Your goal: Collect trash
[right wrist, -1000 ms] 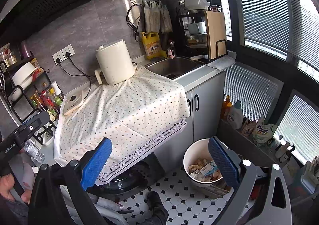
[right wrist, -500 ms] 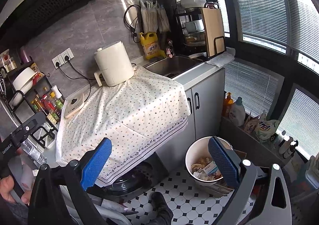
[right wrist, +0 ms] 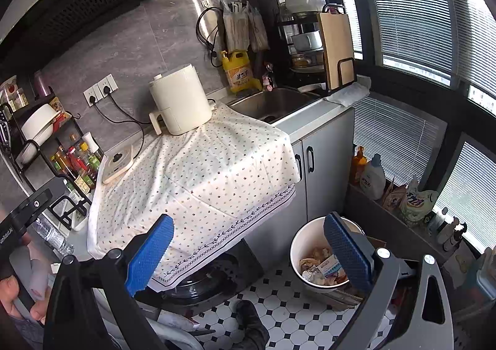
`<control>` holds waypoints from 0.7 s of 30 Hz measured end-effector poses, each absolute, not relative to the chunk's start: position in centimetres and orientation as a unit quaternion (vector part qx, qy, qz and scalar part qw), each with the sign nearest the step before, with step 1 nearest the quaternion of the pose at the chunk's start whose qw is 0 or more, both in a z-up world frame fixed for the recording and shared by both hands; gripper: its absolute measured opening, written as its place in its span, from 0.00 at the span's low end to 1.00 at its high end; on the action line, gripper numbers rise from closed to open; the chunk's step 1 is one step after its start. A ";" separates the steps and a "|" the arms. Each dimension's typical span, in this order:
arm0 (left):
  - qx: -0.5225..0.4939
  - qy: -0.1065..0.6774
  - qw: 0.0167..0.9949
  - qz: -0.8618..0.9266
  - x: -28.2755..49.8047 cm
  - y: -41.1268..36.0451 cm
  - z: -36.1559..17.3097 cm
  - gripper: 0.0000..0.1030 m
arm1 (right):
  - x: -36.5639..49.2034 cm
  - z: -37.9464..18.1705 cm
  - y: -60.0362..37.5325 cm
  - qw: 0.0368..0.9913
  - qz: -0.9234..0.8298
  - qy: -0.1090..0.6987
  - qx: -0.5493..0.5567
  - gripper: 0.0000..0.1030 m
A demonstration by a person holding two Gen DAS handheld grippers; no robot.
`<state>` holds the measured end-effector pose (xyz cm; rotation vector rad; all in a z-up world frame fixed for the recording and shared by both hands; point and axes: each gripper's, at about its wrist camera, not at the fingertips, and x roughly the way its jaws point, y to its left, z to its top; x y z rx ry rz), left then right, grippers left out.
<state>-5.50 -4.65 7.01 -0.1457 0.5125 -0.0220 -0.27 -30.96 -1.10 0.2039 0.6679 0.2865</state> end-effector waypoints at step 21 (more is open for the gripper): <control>-0.064 0.268 0.961 -0.011 -5.6 -5.8 6.1 0.94 | -0.6 -2.4 -31.8 0.924 0.138 0.336 0.122 0.92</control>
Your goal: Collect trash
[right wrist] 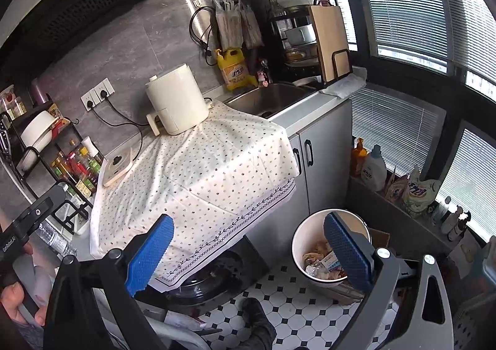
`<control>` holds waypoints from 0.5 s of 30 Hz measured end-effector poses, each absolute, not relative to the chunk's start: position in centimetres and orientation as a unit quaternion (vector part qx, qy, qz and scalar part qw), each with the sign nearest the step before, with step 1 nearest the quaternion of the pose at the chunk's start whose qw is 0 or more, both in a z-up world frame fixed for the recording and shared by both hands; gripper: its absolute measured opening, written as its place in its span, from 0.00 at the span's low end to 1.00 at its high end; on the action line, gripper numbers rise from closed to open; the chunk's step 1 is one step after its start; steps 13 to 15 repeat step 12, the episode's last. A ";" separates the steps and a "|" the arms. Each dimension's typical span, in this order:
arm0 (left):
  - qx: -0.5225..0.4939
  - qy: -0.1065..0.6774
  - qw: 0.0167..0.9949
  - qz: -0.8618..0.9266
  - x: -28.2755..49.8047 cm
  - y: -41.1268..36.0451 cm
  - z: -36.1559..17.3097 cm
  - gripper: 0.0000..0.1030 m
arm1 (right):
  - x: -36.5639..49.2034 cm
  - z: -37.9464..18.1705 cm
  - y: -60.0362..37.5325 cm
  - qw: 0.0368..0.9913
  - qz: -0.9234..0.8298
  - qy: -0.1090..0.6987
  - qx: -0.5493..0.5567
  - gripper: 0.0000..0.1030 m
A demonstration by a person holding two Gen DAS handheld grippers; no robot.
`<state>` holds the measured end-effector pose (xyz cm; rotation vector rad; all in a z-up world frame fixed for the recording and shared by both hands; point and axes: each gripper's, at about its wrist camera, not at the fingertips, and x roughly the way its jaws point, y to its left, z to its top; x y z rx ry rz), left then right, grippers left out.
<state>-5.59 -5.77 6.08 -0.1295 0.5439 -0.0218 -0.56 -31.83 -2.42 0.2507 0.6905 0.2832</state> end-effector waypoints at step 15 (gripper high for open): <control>-0.044 0.280 0.959 -0.014 -6.3 -5.1 6.4 0.94 | 0.4 -3.4 -31.4 0.915 0.152 0.347 0.136 0.92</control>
